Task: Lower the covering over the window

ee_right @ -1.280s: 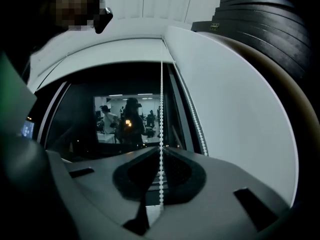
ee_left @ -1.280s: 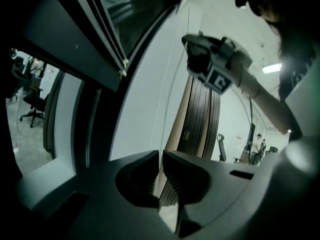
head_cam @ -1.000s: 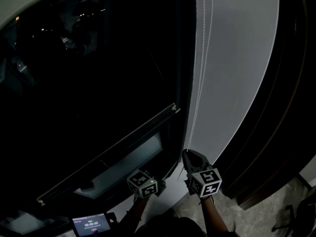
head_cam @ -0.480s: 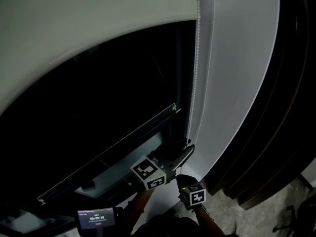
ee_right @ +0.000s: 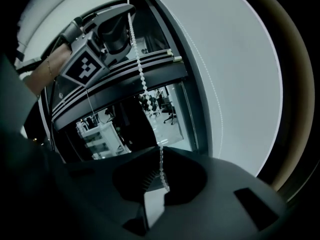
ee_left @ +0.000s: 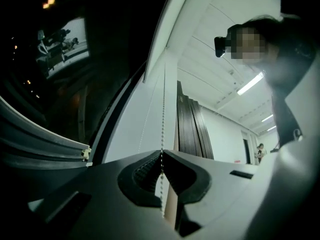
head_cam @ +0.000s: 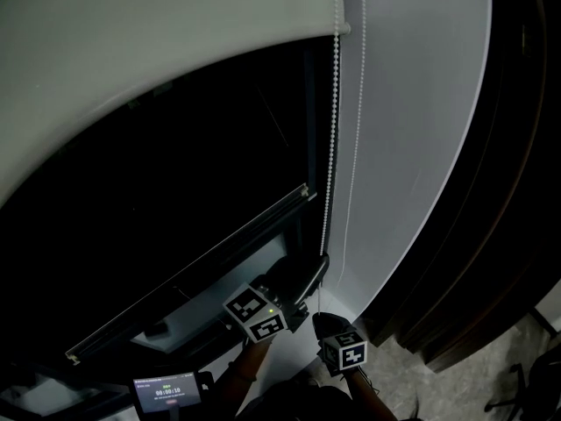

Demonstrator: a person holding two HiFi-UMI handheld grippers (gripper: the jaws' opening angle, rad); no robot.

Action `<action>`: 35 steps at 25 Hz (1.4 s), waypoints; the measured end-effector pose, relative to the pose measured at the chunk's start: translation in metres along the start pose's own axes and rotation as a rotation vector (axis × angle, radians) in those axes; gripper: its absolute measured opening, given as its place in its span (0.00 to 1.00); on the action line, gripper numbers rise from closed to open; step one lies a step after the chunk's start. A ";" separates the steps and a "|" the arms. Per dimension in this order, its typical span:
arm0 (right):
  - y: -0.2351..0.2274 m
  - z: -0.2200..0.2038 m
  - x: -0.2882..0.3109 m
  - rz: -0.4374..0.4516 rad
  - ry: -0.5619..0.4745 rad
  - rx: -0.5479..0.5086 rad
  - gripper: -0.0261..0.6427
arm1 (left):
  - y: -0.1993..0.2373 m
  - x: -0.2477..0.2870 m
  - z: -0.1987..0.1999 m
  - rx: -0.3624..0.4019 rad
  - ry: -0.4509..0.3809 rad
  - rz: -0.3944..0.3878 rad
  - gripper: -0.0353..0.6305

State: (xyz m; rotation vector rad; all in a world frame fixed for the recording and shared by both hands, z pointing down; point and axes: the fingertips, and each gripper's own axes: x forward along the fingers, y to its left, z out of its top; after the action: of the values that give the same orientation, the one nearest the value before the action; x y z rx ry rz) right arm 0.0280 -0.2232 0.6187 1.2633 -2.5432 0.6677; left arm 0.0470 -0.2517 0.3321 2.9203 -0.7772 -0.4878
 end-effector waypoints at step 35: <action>0.055 0.283 -0.091 0.164 -0.596 -0.138 0.07 | 0.005 -0.119 -0.293 -0.324 0.725 0.115 0.07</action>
State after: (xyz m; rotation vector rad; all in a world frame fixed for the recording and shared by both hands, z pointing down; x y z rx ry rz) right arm 0.0399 -0.2700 0.3200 1.3729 -3.1241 0.1383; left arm 0.0420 -0.1976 0.6440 2.4413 -0.6618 0.4068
